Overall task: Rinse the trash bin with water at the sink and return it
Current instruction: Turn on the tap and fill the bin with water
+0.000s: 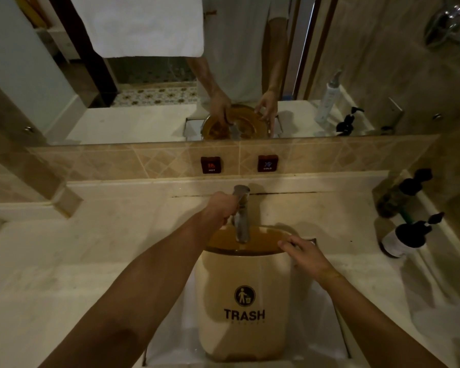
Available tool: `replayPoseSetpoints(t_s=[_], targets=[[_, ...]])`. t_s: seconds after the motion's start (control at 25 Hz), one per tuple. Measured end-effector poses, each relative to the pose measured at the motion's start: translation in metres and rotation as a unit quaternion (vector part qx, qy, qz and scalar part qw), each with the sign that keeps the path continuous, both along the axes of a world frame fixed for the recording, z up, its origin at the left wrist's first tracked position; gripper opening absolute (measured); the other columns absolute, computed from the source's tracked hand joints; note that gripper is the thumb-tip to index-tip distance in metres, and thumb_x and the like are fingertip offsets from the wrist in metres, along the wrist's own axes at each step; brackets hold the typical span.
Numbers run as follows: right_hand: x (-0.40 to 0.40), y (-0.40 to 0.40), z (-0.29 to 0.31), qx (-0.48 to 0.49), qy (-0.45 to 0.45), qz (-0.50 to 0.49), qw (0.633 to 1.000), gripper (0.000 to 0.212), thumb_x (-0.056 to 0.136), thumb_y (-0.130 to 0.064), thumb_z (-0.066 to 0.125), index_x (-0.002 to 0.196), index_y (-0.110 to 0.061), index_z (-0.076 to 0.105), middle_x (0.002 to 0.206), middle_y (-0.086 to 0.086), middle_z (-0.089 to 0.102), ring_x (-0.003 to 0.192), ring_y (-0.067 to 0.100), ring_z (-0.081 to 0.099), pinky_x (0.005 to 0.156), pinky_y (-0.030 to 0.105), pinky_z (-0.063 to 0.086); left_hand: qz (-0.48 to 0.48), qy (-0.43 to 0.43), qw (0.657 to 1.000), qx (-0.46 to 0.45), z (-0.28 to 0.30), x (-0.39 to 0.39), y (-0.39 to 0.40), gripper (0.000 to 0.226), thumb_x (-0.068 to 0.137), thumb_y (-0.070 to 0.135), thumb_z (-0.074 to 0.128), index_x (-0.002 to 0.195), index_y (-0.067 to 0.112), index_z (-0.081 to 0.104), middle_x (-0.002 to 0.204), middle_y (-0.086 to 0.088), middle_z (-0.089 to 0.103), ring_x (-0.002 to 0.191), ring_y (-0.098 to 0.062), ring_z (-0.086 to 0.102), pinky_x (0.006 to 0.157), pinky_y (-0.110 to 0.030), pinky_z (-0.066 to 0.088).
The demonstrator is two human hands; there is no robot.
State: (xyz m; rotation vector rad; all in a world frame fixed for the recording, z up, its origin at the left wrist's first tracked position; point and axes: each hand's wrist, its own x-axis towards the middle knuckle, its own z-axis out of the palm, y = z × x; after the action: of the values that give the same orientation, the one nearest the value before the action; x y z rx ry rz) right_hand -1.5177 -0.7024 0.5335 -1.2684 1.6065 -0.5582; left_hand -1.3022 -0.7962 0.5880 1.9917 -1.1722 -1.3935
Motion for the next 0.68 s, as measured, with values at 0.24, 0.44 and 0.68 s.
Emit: replayPoseSetpoints(t_s=[0.24, 0.44, 0.68], targets=[[0.008, -0.004, 0.008, -0.015, 0.034, 0.017, 0.999, 0.025, 0.092, -0.036, 0.059, 0.1, -0.015, 0.069, 0.106, -0.002, 0.058, 0.107, 0.022, 0.057, 0.087, 0.03, 0.041, -0.099, -0.068, 0.988, -0.096, 0.002, 0.016, 0.018, 0.056, 0.1, 0.055, 0.037, 0.095, 0.008, 0.067, 0.074, -0.002, 0.061, 0.06, -0.016, 0.053, 0.053, -0.027, 0.042], [0.013, 0.007, 0.007, -0.123, 0.083, 0.064, 0.987, 0.016, 0.086, -0.047, 0.063, 0.095, -0.034, 0.066, 0.155, 0.0, 0.03, 0.14, 0.016, 0.034, 0.099, 0.024, 0.034, -0.204, -0.196, 0.928, -0.241, -0.031, 0.062, 0.08, 0.055, 0.089, 0.073, 0.033, 0.09, 0.028, 0.064, 0.09, 0.009, 0.06, 0.088, -0.011, 0.054, 0.077, -0.03, 0.043], [0.014, 0.007, -0.007, -0.126, 0.137, 0.142, 0.972, 0.057, 0.062, -0.072, 0.064, 0.096, -0.026, 0.069, 0.138, -0.01, 0.046, 0.132, 0.004, 0.033, 0.107, 0.025, 0.03, -0.263, -0.262, 0.899, -0.231, -0.066, 0.078, 0.115, 0.072, 0.072, 0.088, 0.041, 0.11, 0.029, 0.058, 0.119, 0.012, 0.052, 0.111, -0.007, 0.041, 0.092, -0.026, 0.038]])
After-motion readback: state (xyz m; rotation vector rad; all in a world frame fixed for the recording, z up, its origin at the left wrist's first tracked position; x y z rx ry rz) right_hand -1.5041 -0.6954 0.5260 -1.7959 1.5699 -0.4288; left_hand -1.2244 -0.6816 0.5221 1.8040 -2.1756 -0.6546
